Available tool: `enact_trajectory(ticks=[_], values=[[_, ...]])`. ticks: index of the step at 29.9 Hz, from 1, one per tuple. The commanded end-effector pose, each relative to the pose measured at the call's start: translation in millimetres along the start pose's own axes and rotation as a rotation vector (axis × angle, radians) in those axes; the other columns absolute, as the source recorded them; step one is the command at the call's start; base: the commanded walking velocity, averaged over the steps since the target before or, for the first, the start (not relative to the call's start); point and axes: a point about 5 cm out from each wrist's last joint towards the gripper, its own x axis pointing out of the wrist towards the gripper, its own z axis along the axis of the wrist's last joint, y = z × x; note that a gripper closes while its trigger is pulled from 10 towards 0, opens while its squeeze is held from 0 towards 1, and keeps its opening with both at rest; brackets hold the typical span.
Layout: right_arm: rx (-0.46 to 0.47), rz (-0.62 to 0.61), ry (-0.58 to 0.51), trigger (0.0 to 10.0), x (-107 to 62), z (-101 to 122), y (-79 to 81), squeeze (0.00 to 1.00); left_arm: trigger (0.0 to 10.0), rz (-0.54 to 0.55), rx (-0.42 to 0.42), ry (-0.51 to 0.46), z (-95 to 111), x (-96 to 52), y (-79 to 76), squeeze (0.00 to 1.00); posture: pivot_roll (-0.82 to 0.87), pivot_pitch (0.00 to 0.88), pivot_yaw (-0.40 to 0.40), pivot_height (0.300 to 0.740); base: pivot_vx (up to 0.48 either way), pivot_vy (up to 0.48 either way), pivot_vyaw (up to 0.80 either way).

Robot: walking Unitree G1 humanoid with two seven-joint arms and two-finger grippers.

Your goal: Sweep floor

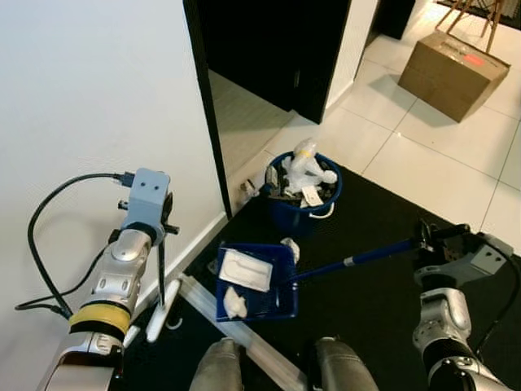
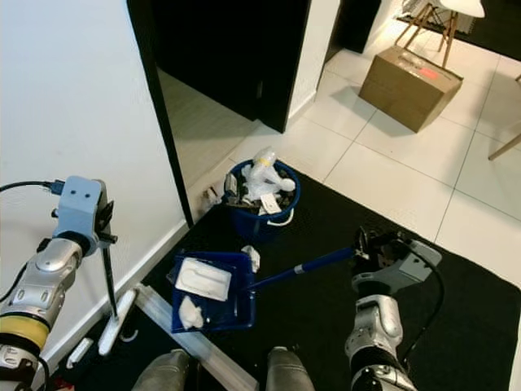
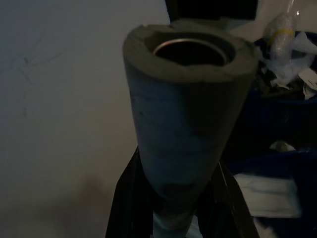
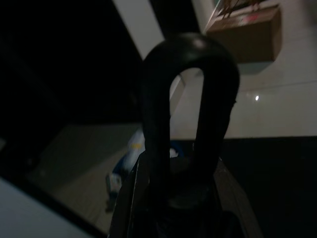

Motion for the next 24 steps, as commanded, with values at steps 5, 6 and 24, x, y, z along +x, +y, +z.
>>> enact_trajectory(ticks=[5,6,24], values=[[0.159,0.029,-0.105,0.0,15.1,15,7.5,0.0,10.0,0.008,0.06,0.022,-12,-0.7,5.4,0.0,0.07,0.0,-0.008,0.74,0.0,0.0,0.0],[0.187,0.033,-0.117,0.0,17.3,17,8.9,0.0,10.0,0.008,0.056,0.028,-14,-1.0,5.2,0.0,0.07,0.0,-0.009,0.74,0.0,0.0,0.0],[0.241,0.256,-0.185,3.8,90.5,126,38.9,0.0,10.0,-0.087,-0.068,0.045,-24,-0.6,-40.2,0.0,0.04,0.0,-0.033,0.74,0.0,0.0,0.0]])
